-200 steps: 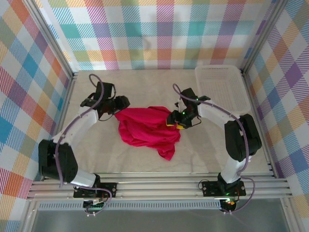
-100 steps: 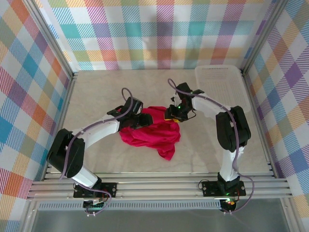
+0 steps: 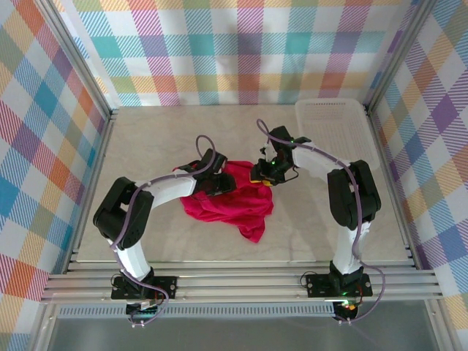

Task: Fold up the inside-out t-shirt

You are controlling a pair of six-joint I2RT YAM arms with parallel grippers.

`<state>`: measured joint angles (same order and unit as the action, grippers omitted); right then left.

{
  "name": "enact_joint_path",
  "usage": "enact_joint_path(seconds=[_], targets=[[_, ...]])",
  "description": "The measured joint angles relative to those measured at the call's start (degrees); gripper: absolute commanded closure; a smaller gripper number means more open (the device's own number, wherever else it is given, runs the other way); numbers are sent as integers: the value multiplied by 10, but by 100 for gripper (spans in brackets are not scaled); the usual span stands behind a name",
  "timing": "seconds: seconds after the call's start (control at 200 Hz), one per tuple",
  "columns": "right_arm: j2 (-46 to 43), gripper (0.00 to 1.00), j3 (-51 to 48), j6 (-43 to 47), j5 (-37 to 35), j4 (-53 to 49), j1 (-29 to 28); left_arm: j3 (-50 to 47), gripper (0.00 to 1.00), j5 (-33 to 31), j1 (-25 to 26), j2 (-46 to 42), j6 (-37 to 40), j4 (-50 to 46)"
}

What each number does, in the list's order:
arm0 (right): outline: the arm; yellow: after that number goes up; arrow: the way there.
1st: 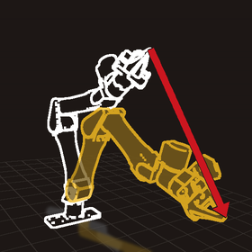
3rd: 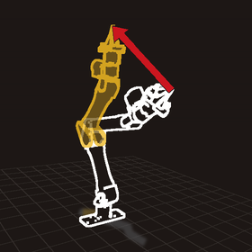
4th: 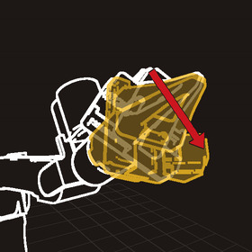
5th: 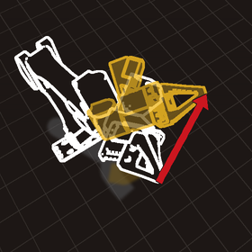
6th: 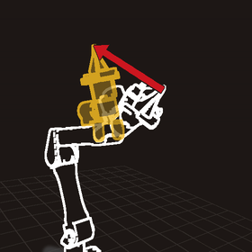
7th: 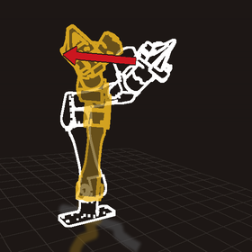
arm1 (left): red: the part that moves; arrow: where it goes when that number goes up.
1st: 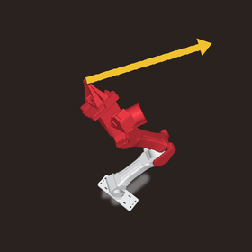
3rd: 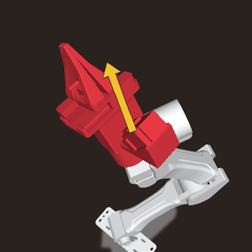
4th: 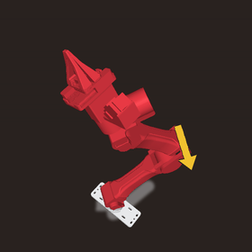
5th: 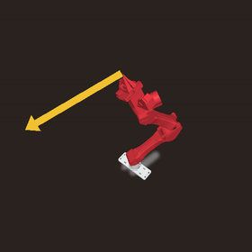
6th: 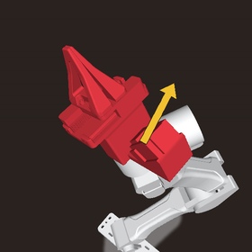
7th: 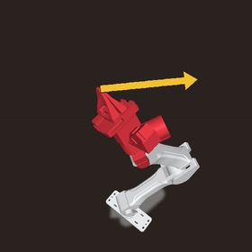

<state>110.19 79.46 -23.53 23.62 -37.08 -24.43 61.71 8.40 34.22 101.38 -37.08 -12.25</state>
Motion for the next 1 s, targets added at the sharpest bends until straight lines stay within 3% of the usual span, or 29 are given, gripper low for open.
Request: enact_joint_path(seconds=[0.045,0.165,0.37,0.605,0.735,0.815,0.935,1.0], targets=[[0,68,0,0,1,0,2,0,100,0,0,0,1,4],[0,79,0,-4,3,1,8,5,100,-4,0,-2,6,-4],[-2,100,0,-14,-13,-1,21,100,100,-3,-24,-49,27,-115],[-2,100,36,-22,-38,-19,36,232,100,12,-64,-157,54,-183],[-20,62,54,-25,-32,-15,38,238,100,31,-69,-175,57,-192],[-49,46,46,-31,-9,1,32,217,100,42,-70,-172,56,-191],[-102,35,11,-30,31,48,6,181,100,57,-70,-158,56,-191],[-117,34,-3,-31,50,73,-13,171,100,61,-70,-148,54,-192]])
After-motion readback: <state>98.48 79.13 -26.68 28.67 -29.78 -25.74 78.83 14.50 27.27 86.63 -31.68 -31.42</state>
